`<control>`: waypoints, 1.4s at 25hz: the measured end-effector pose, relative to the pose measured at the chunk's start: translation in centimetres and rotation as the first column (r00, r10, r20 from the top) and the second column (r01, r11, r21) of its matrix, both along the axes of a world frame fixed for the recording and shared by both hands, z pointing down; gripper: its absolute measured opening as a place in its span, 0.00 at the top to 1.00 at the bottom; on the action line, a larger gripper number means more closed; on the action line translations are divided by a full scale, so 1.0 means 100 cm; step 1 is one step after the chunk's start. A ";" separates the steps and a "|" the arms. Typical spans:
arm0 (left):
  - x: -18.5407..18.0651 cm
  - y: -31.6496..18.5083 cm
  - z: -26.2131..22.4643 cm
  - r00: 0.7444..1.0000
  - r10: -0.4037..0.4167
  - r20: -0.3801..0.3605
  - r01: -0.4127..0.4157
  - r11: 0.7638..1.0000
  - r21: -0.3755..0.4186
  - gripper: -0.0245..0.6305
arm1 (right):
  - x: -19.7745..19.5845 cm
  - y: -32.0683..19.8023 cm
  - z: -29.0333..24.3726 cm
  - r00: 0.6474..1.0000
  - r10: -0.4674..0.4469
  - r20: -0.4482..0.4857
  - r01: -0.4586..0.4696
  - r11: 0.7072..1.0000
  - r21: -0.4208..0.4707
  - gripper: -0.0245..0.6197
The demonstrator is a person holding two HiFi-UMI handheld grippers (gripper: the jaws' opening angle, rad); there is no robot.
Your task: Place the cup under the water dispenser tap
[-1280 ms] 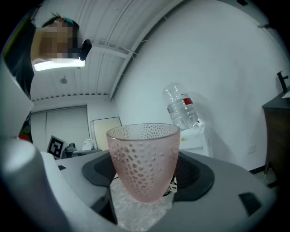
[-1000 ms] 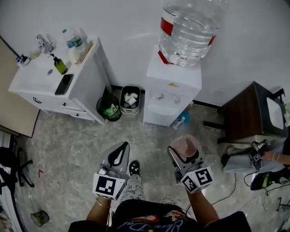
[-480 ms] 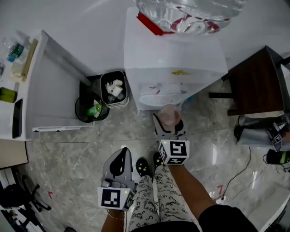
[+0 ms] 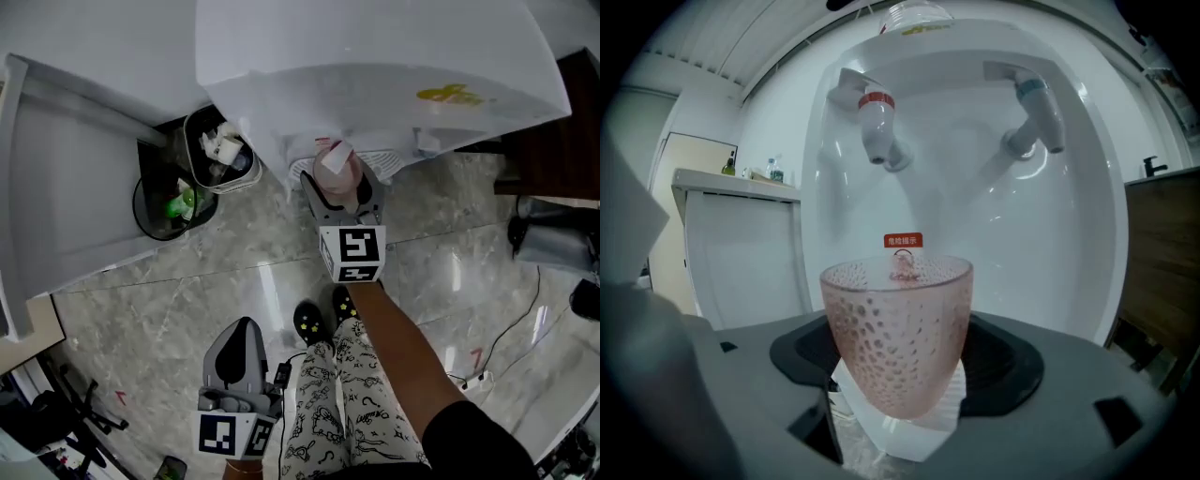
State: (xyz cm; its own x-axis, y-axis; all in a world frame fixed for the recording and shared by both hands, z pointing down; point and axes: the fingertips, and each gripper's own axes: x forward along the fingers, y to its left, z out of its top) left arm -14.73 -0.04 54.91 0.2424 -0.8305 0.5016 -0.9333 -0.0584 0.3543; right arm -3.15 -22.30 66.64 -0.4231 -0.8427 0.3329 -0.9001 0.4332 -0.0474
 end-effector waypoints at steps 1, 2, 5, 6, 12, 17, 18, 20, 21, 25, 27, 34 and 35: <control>-0.004 -0.002 0.001 1.000 -0.011 -0.003 0.011 1.000 0.000 0.97 | -0.003 -0.003 0.001 1.000 -0.003 0.001 0.003 1.000 0.003 0.40; -0.007 -0.005 0.000 1.000 -0.017 0.000 0.017 1.000 0.005 0.97 | -0.005 -0.006 0.003 1.000 -0.005 -0.007 0.005 1.000 0.004 0.40; -0.010 -0.014 -0.008 1.000 -0.003 0.014 0.003 1.000 0.030 0.97 | -0.010 -0.007 0.013 0.999 -0.017 -0.044 0.017 1.000 0.000 0.40; -0.009 -0.017 -0.011 1.000 0.000 0.003 0.000 0.999 0.034 0.97 | -0.011 -0.006 0.015 0.999 -0.025 -0.042 0.025 1.000 0.001 0.40; -0.005 -0.021 -0.013 1.000 0.011 0.019 -0.012 0.998 0.060 0.97 | -0.014 -0.007 0.022 0.994 -0.094 -0.063 0.092 0.995 -0.035 0.40; 0.005 -0.017 -0.018 1.000 0.015 0.002 -0.015 0.998 0.059 0.97 | -0.016 -0.005 0.032 0.993 -0.121 0.014 0.122 0.985 -0.126 0.40; 0.004 -0.015 -0.018 1.000 0.005 -0.002 -0.005 0.999 0.052 0.97 | -0.016 -0.003 0.032 0.993 -0.117 0.021 0.118 0.983 -0.137 0.40; 0.000 -0.010 -0.019 0.999 -0.029 -0.022 0.030 0.999 0.040 0.97 | -0.011 0.002 0.033 0.995 -0.095 0.038 0.100 0.982 -0.158 0.40; -0.001 -0.008 -0.021 0.999 -0.045 -0.029 0.046 0.998 0.039 0.97 | -0.008 0.005 0.033 0.995 -0.086 0.045 0.092 0.982 -0.165 0.40; -0.003 -0.001 -0.033 0.999 -0.044 0.014 0.043 0.997 0.059 0.97 | 0.015 0.023 0.022 0.998 -0.060 0.018 0.062 0.982 -0.178 0.40; -0.008 -0.001 -0.051 0.997 -0.028 0.073 0.021 0.995 0.095 0.97 | 0.028 0.047 -0.002 0.999 -0.048 0.007 0.049 0.987 -0.152 0.40; -0.011 0.001 -0.154 0.990 0.014 0.139 -0.042 0.978 0.202 0.97 | 0.071 0.150 -0.211 0.961 -0.013 0.276 0.018 1.000 -0.018 0.55; -0.006 -0.003 -0.172 0.990 0.027 0.137 -0.058 0.972 0.227 0.97 | 0.076 0.157 -0.248 0.950 -0.038 0.311 0.028 0.999 0.037 0.92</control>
